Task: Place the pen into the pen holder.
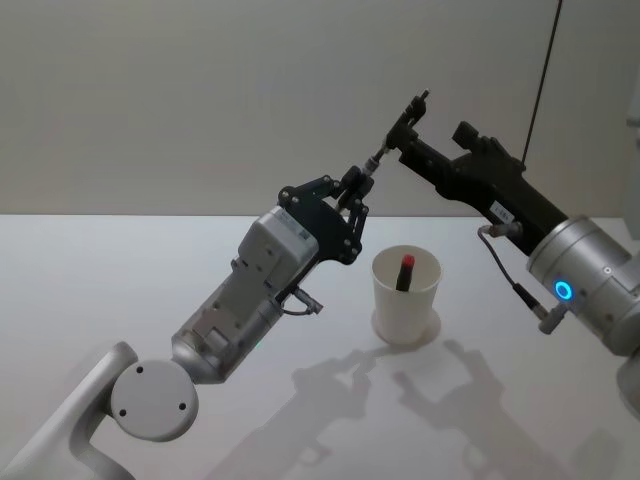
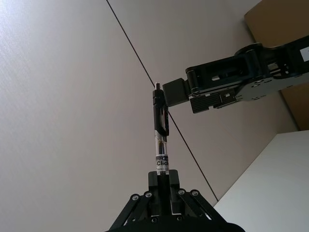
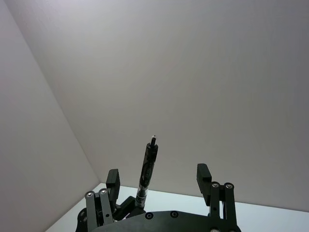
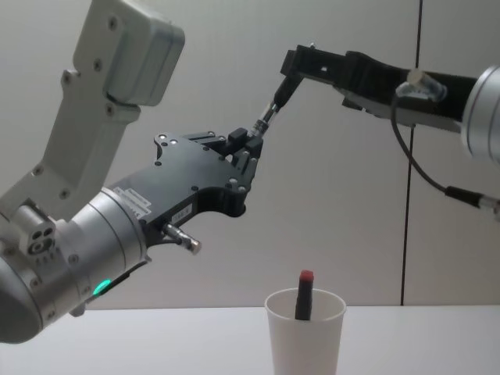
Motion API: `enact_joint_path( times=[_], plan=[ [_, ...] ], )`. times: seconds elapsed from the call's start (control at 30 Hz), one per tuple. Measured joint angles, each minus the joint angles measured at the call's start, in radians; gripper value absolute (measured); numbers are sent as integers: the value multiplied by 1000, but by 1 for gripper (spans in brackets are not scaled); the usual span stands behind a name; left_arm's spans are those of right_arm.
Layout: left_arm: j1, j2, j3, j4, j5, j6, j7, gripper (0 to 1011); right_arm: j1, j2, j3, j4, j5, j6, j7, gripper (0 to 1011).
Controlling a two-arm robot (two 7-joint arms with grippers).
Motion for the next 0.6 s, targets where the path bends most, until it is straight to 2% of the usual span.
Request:
enact_joint_path(
  times=[0.37, 0.6],
  plan=[
    [0, 0, 0, 0, 0, 0, 0, 135, 15, -13, -10, 16, -11, -3, -7, 999],
    [0, 0, 0, 0, 0, 0, 0, 135, 26, -21, -16, 29, -19, -5, -8, 870]
  ],
)
